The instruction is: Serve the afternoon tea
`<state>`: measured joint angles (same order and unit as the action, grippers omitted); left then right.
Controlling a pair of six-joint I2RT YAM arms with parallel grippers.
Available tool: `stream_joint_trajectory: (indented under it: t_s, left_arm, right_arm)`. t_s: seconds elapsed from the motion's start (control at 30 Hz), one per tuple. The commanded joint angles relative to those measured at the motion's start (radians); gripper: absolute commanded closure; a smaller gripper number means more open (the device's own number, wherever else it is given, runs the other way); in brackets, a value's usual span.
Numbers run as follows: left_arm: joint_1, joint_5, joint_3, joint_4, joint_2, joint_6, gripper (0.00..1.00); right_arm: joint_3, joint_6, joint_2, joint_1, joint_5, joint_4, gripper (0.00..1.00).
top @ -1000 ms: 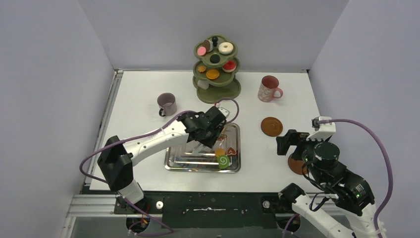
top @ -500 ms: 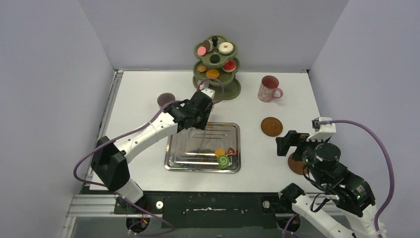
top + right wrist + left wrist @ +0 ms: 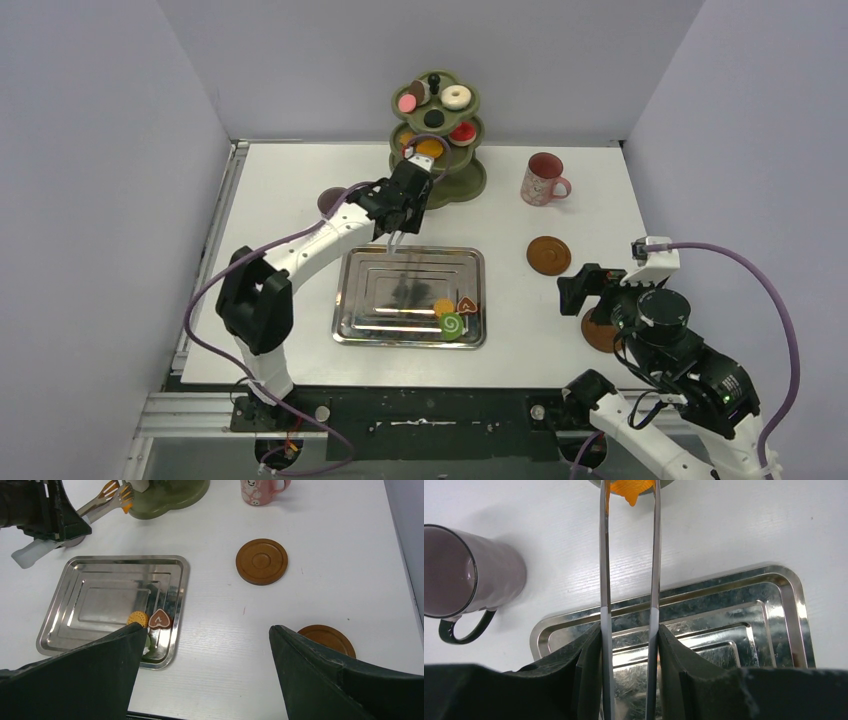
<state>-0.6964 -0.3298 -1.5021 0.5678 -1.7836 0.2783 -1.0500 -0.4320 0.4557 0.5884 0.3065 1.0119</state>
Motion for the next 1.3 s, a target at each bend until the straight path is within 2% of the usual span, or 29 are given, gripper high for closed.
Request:
stream_joint_trajectory:
  t_s: [0.0, 0.47, 0.6, 0.9, 1.27]
  left_arm:
    - [0.011, 0.0, -0.111, -0.112, -0.047, -0.022, 0.81]
    - [0.045, 0.053, -0.218, -0.136, -0.193, -0.028, 0.74]
    - [0.055, 0.081, -0.249, -0.122, -0.208, -0.031, 0.67]
    - [0.058, 0.082, -0.243, -0.086, -0.176, -0.043, 0.56]
    - [0.058, 0.123, -0.195, -0.018, -0.093, -0.042, 0.56]
  right_arm:
    - [-0.045, -0.007, -0.001, -0.006, 0.008, -0.016, 0.0]
    - [-0.062, -0.011, 0.023, -0.006, 0.009, -0.017, 0.0]
    - [-0.065, -0.005, 0.026, -0.006, 0.012, -0.017, 0.0]
    - [-0.051, -0.011, 0.019, -0.006, 0.007, -0.022, 0.0]
    - [-0.057, -0.008, 0.018, -0.006, 0.002, -0.017, 0.0]
